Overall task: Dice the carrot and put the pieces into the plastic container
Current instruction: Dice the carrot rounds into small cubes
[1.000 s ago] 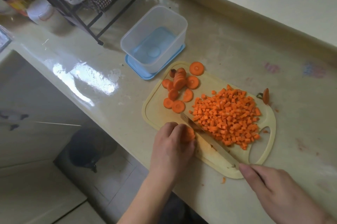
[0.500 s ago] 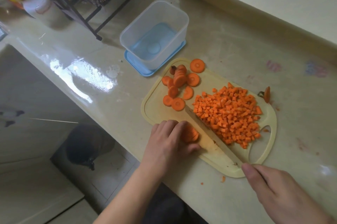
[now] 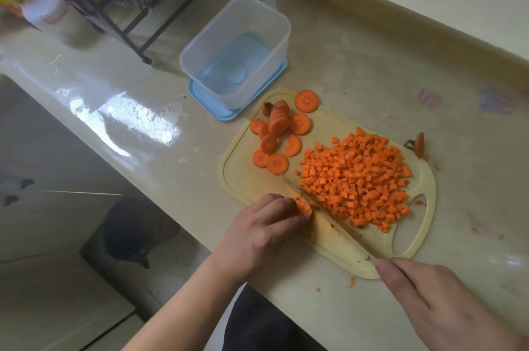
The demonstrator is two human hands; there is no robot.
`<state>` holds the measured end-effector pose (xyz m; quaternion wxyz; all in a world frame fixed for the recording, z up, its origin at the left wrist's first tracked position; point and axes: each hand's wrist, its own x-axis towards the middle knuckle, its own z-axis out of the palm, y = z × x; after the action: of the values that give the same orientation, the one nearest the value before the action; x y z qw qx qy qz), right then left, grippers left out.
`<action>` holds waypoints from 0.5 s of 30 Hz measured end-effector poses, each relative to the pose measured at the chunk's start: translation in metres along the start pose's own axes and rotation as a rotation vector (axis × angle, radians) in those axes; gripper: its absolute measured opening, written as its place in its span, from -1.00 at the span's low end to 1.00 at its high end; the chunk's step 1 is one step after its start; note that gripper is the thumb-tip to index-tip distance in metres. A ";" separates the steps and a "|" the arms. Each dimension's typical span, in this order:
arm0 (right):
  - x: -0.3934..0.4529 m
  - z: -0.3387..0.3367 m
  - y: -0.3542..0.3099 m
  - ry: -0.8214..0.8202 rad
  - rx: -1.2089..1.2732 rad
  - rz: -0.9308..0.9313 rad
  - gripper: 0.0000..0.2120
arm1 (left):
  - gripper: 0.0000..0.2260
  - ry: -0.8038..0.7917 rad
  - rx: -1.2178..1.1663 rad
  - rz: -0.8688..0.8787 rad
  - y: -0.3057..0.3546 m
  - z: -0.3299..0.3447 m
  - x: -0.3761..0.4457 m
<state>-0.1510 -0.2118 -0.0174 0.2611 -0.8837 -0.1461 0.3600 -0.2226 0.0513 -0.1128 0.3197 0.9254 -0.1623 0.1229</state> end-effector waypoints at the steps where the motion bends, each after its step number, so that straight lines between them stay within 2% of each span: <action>1: 0.000 -0.003 0.000 0.002 0.004 -0.005 -0.10 | -0.79 0.004 0.009 -0.013 0.002 0.002 0.001; 6: -0.007 -0.010 -0.001 0.015 -0.037 -0.033 -0.15 | -0.75 -0.003 0.046 -0.012 0.001 0.005 -0.003; 11: -0.014 -0.007 0.006 -0.011 -0.071 0.007 -0.03 | -0.71 -0.004 0.073 -0.022 0.003 0.010 -0.008; 15: -0.013 -0.010 0.007 -0.015 -0.069 0.024 -0.02 | -0.70 0.024 0.087 -0.042 0.006 0.013 -0.006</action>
<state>-0.1528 -0.2269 -0.0078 0.2252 -0.8912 -0.1495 0.3643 -0.2287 0.0401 -0.1217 0.2837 0.9401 -0.1333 0.1343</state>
